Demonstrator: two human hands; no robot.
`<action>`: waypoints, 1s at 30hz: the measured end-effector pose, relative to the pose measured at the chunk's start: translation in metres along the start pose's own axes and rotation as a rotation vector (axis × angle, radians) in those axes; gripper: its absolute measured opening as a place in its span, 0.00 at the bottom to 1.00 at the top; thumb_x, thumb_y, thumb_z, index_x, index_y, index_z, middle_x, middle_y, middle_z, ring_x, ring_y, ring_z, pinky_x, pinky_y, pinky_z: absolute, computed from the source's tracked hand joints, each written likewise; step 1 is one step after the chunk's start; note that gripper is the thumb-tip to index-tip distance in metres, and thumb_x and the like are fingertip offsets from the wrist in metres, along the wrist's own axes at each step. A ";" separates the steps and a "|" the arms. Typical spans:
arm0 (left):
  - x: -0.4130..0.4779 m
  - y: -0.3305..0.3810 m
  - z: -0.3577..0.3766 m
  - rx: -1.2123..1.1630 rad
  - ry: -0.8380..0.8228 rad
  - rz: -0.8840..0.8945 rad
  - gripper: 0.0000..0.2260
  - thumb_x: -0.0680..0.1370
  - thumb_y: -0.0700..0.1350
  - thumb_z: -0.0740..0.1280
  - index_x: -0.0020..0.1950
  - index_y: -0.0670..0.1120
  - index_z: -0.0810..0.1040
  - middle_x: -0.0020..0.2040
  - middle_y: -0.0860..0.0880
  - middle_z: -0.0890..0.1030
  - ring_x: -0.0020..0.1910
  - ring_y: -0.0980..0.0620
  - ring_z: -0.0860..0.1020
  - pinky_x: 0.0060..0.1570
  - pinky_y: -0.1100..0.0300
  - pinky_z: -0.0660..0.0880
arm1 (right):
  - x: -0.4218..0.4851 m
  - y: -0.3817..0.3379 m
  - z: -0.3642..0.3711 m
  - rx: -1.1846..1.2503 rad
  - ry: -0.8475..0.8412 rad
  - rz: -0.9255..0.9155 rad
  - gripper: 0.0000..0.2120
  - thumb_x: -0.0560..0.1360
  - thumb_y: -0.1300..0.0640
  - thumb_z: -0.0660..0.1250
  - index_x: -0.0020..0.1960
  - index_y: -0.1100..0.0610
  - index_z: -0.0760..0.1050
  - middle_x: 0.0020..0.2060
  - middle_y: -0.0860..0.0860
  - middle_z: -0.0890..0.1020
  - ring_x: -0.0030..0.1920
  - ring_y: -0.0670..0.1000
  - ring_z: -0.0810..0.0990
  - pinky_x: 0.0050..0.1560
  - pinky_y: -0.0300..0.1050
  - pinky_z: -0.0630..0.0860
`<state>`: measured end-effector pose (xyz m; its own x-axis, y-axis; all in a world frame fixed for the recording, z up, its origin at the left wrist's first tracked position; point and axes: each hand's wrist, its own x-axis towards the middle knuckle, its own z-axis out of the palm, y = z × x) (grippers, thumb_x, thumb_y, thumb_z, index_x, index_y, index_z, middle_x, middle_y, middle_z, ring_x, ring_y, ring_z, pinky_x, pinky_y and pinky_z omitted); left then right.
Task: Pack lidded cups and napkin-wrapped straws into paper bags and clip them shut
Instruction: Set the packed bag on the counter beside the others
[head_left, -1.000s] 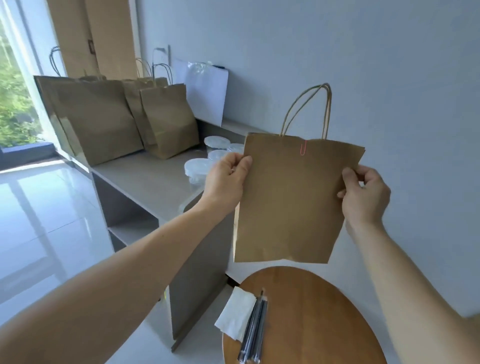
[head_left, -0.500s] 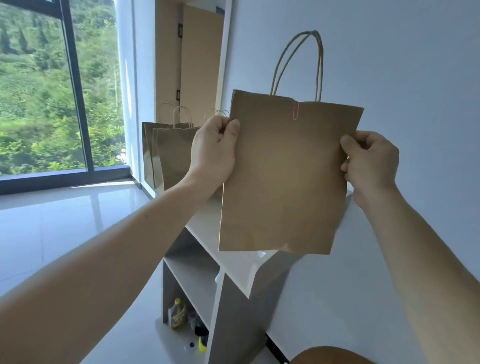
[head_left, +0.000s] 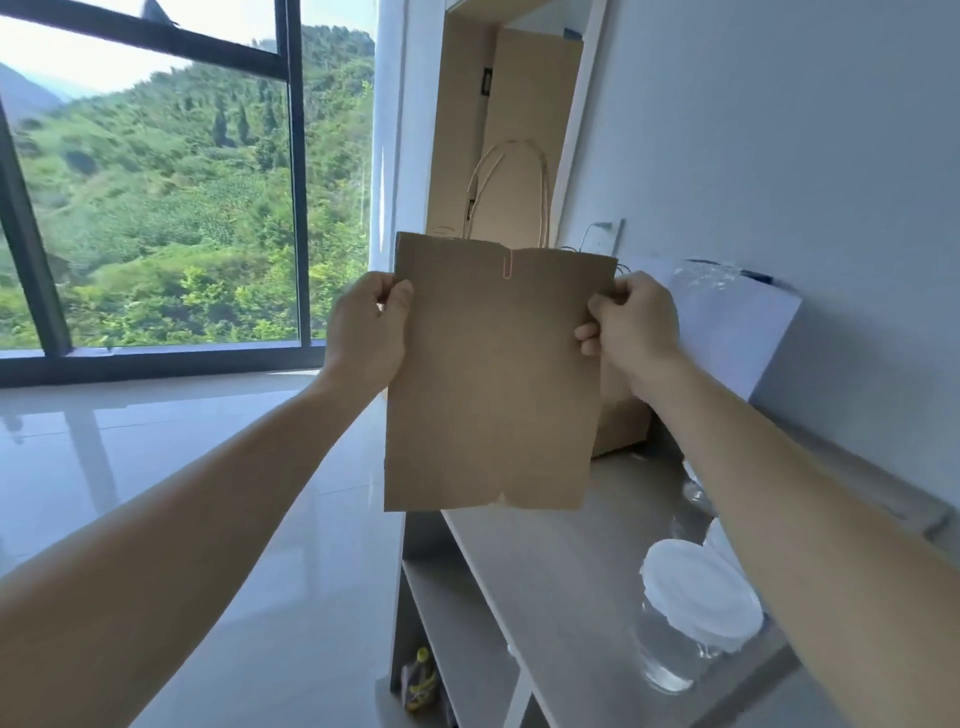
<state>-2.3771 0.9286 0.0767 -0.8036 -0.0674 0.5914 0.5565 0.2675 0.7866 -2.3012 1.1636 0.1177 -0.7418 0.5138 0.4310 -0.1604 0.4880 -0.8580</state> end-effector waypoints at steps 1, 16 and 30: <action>0.005 -0.015 0.001 0.028 -0.028 -0.014 0.09 0.82 0.49 0.61 0.48 0.48 0.78 0.42 0.54 0.78 0.38 0.57 0.74 0.34 0.70 0.67 | 0.010 0.007 0.013 -0.005 -0.027 0.021 0.09 0.81 0.63 0.60 0.60 0.61 0.70 0.33 0.54 0.81 0.24 0.46 0.79 0.28 0.39 0.77; 0.063 -0.149 0.033 0.072 -0.361 -0.071 0.10 0.78 0.50 0.69 0.38 0.47 0.81 0.30 0.51 0.81 0.33 0.49 0.79 0.39 0.57 0.76 | 0.119 0.094 0.113 -0.226 -0.149 0.069 0.11 0.77 0.67 0.65 0.57 0.56 0.72 0.45 0.53 0.80 0.35 0.52 0.85 0.37 0.48 0.83; 0.070 -0.151 0.082 0.153 -0.474 0.165 0.23 0.80 0.48 0.66 0.27 0.42 0.67 0.29 0.44 0.74 0.31 0.48 0.71 0.37 0.49 0.71 | 0.158 0.082 0.086 -0.669 -0.171 -0.113 0.16 0.71 0.69 0.68 0.40 0.47 0.79 0.35 0.44 0.82 0.42 0.51 0.84 0.53 0.53 0.81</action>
<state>-2.5347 0.9627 -0.0154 -0.7349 0.4207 0.5319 0.6749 0.3773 0.6341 -2.4876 1.2243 0.0910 -0.8449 0.3429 0.4105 0.1517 0.8896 -0.4307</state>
